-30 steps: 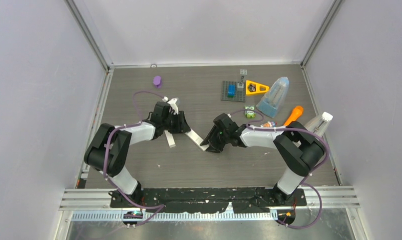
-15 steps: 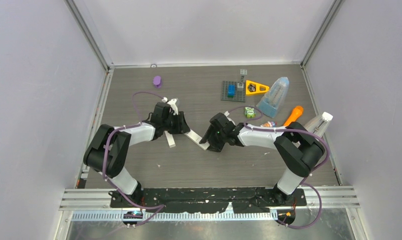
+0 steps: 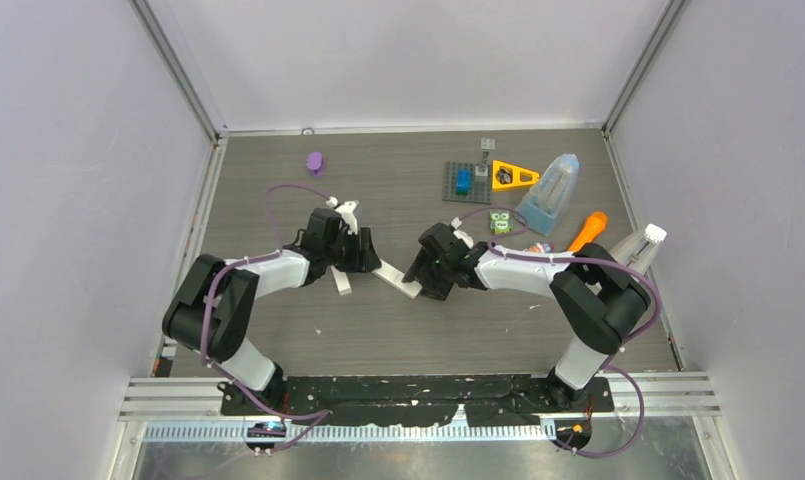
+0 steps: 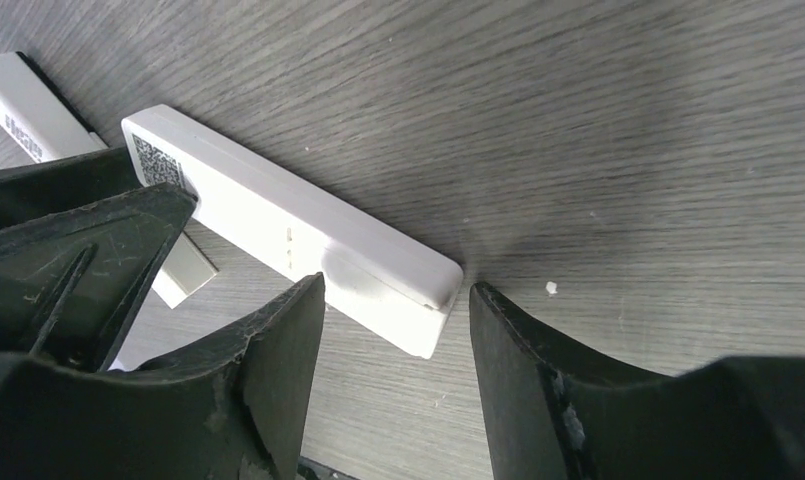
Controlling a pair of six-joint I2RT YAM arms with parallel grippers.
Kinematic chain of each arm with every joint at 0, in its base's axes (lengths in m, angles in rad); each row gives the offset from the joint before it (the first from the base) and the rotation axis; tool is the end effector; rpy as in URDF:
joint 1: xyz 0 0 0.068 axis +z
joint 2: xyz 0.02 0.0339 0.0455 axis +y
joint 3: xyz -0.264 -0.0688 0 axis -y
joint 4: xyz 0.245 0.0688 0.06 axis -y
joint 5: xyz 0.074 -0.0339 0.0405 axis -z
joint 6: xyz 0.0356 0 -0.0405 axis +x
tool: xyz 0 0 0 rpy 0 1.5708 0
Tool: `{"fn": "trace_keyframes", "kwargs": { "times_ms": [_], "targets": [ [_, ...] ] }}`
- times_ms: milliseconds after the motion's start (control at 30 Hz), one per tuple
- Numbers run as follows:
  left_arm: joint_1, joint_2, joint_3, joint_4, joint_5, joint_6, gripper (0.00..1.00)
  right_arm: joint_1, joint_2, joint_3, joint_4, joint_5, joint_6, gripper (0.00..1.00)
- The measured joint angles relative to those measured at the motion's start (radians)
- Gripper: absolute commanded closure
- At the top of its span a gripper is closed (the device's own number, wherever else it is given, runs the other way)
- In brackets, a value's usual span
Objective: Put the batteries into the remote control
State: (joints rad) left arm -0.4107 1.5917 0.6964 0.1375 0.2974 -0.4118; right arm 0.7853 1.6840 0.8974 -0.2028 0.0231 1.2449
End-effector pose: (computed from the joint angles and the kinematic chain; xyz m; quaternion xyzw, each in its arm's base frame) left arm 0.2746 -0.1309 0.1495 0.0581 0.9084 -0.2811 0.3040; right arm 0.2308 0.2296 0.1532 0.2214 0.9320 0.2376 0.1606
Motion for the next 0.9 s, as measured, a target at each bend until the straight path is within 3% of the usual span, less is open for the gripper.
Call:
{"fn": "trace_keyframes", "kwargs": {
  "times_ms": [333, 500, 700, 900],
  "targets": [
    [0.000, -0.017, -0.009, -0.001, -0.022, 0.034, 0.34, 0.001, -0.003, 0.034, -0.069, 0.060, -0.064, 0.28],
    [0.000, -0.024, -0.008, -0.002, -0.029, 0.054, 0.32, 0.003, -0.013, 0.035, -0.083, 0.071, -0.094, 0.26],
    [0.000, -0.018, 0.003, 0.002, -0.007, 0.058, 0.33, 0.003, -0.034, 0.035, -0.137, 0.086, -0.126, 0.24],
    [0.000, -0.010, -0.008, 0.061, 0.074, 0.016, 0.48, 0.003, -0.083, 0.031, -0.173, 0.088, -0.141, 0.27]
  ]
}}
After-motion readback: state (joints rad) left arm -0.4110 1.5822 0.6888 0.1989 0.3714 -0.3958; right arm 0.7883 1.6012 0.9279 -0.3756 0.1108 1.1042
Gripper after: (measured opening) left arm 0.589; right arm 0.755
